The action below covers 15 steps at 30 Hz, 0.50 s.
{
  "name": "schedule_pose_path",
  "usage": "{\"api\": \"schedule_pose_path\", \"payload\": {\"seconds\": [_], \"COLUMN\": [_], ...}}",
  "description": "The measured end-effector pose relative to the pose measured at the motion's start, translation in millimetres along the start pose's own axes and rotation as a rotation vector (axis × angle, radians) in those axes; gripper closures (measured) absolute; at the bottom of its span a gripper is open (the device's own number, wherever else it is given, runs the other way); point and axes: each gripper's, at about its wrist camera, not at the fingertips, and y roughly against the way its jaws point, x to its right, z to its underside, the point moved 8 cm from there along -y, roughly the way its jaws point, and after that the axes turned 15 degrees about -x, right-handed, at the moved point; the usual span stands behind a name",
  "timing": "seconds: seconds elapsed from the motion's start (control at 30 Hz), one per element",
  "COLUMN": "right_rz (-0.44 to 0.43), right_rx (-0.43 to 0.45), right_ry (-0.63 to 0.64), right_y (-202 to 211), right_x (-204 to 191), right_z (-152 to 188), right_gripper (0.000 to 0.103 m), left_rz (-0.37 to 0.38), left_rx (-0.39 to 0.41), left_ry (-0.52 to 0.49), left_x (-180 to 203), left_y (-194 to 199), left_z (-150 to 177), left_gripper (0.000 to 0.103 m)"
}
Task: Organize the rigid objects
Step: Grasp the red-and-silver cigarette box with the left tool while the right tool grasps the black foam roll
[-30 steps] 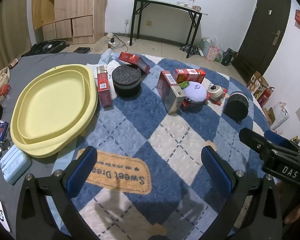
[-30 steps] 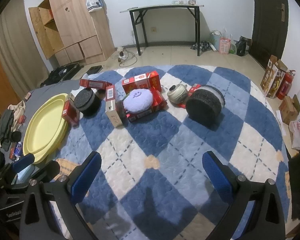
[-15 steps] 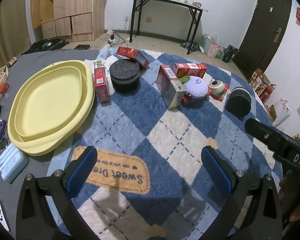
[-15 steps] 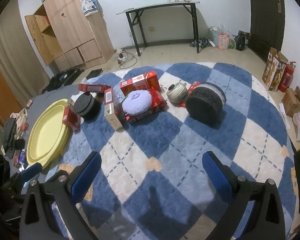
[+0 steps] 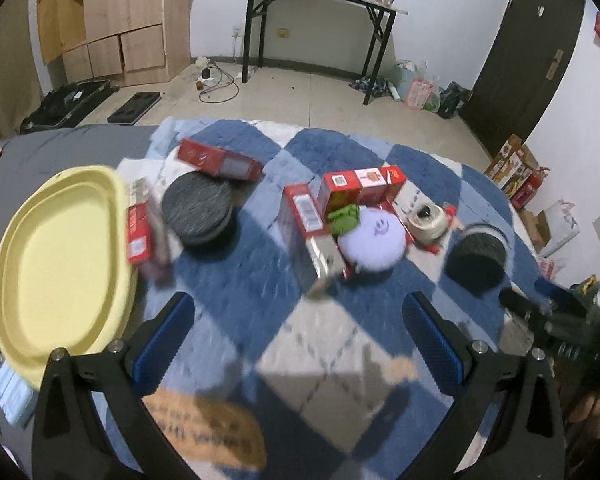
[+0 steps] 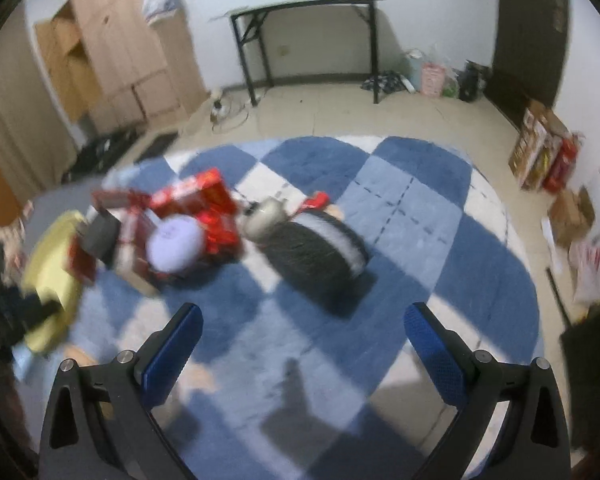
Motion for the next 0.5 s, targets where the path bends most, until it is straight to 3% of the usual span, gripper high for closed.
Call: {"api": "schedule_pose_path", "payload": {"seconds": [0.1, 0.23, 0.3, 0.47, 0.5], "right_rz": [-0.028, -0.029, -0.019, -0.013, -0.024], "right_rx": [-0.071, -0.059, -0.036, -0.023, -0.029], "right_ry": [0.004, 0.061, 0.102, 0.130, 0.126], "right_y": [-29, -47, -51, -72, -76], "right_x": [7, 3, 0, 5, 6], "right_z": [-7, -21, -28, -37, -38], "right_gripper": [0.000, 0.001, 0.003, 0.024, 0.032], "left_rz": [-0.004, 0.021, 0.027, 0.053, 0.045], "left_rx": [-0.029, -0.037, -0.050, -0.115, -0.116], "left_ry": [0.007, 0.010, 0.025, 0.037, 0.029], "left_x": [4, 8, 3, -10, -11], "left_y": [-24, -44, -51, -65, -67], "left_z": [-11, -24, -25, -15, -14], "left_gripper": [0.000, 0.001, 0.007, 0.042, 0.045]}}
